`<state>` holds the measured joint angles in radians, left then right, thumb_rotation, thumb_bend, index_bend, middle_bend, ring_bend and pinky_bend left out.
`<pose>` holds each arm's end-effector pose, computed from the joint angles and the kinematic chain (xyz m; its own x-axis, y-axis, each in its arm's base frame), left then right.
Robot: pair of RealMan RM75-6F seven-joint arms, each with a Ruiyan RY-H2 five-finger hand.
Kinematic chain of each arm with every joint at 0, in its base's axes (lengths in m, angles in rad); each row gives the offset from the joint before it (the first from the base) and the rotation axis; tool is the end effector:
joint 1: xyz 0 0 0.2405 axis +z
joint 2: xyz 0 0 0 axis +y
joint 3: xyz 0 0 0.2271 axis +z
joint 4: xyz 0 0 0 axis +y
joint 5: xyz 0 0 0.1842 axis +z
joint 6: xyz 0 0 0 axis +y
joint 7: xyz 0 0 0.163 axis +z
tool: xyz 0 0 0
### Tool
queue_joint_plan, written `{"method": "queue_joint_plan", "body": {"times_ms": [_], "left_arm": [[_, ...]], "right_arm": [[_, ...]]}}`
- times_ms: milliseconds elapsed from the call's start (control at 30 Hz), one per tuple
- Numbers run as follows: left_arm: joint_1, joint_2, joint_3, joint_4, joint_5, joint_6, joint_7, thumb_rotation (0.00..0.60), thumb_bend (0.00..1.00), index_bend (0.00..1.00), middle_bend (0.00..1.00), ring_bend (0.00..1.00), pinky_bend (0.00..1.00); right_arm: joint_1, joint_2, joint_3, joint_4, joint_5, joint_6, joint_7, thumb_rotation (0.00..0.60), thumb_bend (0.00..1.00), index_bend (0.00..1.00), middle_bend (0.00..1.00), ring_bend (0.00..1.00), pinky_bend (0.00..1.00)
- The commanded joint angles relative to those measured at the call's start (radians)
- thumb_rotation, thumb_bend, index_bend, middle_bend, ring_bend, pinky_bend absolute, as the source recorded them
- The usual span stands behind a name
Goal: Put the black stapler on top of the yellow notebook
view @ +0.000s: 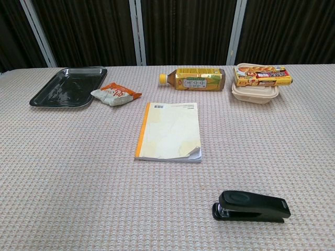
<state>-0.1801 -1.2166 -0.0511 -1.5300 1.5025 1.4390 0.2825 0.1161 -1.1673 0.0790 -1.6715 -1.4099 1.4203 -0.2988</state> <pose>-0.2638 0.2223 0.1417 0.6246 -0.0154 0.7808 0.7764 -0.0956 -0.6229 -0.2683 -0.2076 0.1504 0.5511 -0.0482 0.8330 -0.8329 0.0282 0.5527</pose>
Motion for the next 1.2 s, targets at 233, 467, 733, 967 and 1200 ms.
{"method": "queue_joint_plan", "body": {"times_ms": [233, 467, 733, 967, 1200], "left_arm": [[0.000, -0.005, 0.003, -0.006, -0.004, -0.004, 0.018, 0.600, 0.34, 0.00, 0.00, 0.00, 0.12], [-0.010, -0.007, -0.008, -0.002, -0.007, -0.007, 0.009, 0.600, 0.34, 0.00, 0.00, 0.00, 0.12], [-0.008, 0.006, -0.008, 0.001, -0.007, -0.004, -0.028, 0.600, 0.34, 0.00, 0.00, 0.00, 0.12], [-0.012, 0.006, -0.008, 0.005, -0.006, -0.008, -0.033, 0.600, 0.34, 0.00, 0.00, 0.00, 0.12], [-0.015, 0.000, -0.009, 0.007, -0.013, -0.012, -0.023, 0.600, 0.34, 0.00, 0.00, 0.00, 0.12]], "right_arm": [[0.001, -0.005, -0.009, -0.004, -0.001, -0.008, -0.005, 0.600, 0.13, 0.00, 0.00, 0.00, 0.00], [0.027, -0.048, -0.050, -0.006, -0.017, -0.082, -0.041, 0.600, 0.13, 0.01, 0.00, 0.00, 0.00], [0.033, -0.177, -0.083, 0.028, -0.110, -0.049, -0.124, 0.600, 0.15, 0.16, 0.11, 0.06, 0.23], [0.043, -0.242, -0.123, 0.027, -0.180, -0.065, -0.126, 0.600, 0.20, 0.29, 0.21, 0.18, 0.39], [0.049, -0.272, -0.155, 0.011, -0.227, -0.081, -0.128, 0.600, 0.23, 0.34, 0.26, 0.24, 0.45]]}}
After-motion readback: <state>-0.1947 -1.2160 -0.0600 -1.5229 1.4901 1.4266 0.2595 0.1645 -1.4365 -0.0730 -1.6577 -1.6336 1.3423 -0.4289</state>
